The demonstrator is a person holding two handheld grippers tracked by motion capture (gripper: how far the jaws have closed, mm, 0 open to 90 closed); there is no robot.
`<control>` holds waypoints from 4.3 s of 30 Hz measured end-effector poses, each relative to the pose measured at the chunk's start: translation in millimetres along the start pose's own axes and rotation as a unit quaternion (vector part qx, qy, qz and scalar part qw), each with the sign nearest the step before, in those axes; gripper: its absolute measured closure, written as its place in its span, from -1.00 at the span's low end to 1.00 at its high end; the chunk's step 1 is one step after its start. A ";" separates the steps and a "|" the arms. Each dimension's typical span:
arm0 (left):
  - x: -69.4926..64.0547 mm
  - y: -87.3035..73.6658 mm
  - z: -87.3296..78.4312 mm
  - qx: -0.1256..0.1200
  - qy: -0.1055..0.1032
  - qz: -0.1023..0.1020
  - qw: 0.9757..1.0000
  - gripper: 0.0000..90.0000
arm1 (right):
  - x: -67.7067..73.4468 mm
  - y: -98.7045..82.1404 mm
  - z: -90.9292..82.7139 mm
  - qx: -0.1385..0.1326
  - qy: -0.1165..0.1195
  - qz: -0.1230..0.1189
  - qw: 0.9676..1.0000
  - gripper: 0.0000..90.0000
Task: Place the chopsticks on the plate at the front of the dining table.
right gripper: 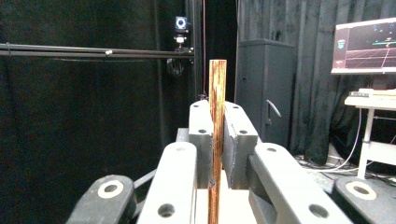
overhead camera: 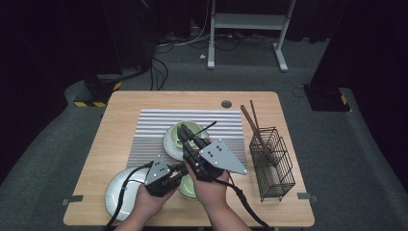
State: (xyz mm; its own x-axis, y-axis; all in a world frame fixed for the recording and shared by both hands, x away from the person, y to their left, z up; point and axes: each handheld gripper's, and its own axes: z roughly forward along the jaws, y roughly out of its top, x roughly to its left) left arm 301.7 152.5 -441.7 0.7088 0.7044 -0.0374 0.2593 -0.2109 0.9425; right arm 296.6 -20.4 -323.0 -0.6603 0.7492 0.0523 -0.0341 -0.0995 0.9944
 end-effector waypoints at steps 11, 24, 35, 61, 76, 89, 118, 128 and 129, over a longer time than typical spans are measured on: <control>-1.4 -1.5 -1.5 -0.006 0.006 0.009 1.000 0.89 | -3.2 0.9 1.7 0.001 -0.001 0.007 1.000 0.84; 4.6 -0.9 -3.3 -0.003 0.012 -0.010 1.000 0.89 | -1.5 -4.9 -4.5 0.020 0.000 -0.016 1.000 0.39; 6.3 -0.4 -9.0 -0.007 0.021 -0.023 0.999 0.89 | -1.2 -37.5 -7.4 0.068 -0.005 -0.030 0.997 0.38; 4.8 -3.0 -16.3 -0.016 0.002 -0.026 1.000 0.89 | -20.7 -67.5 1.6 0.098 -0.038 -0.004 0.994 0.35; 4.8 -4.0 -20.5 -0.024 -0.002 -0.027 0.999 0.88 | -37.0 -77.0 1.8 0.108 -0.053 0.022 0.992 0.27; 6.7 -5.1 -20.4 -0.018 -0.002 -0.027 0.999 0.88 | -46.4 -89.3 2.9 0.119 -0.062 0.044 0.990 0.22; 20.8 -1.1 -36.1 -0.016 0.053 -0.040 0.998 0.88 | -55.1 -81.4 -21.4 0.110 -0.081 -0.015 0.990 0.02; 30.5 0.0 -43.8 0.010 0.093 -0.037 0.995 0.89 | -61.7 -88.2 -45.8 0.133 -0.094 -0.023 0.986 0.05; 32.1 0.3 -44.0 0.012 0.096 -0.038 0.995 0.89 | -62.0 -89.0 -48.3 0.135 -0.095 -0.025 0.986 0.05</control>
State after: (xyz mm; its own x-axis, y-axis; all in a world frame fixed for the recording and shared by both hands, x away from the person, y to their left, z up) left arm 295.6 204.9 -428.1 0.5491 0.8347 -0.0411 0.3248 -0.1679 0.9308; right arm 304.3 -89.7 -419.2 -0.5100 0.8602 -0.0057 0.1546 0.0981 0.9831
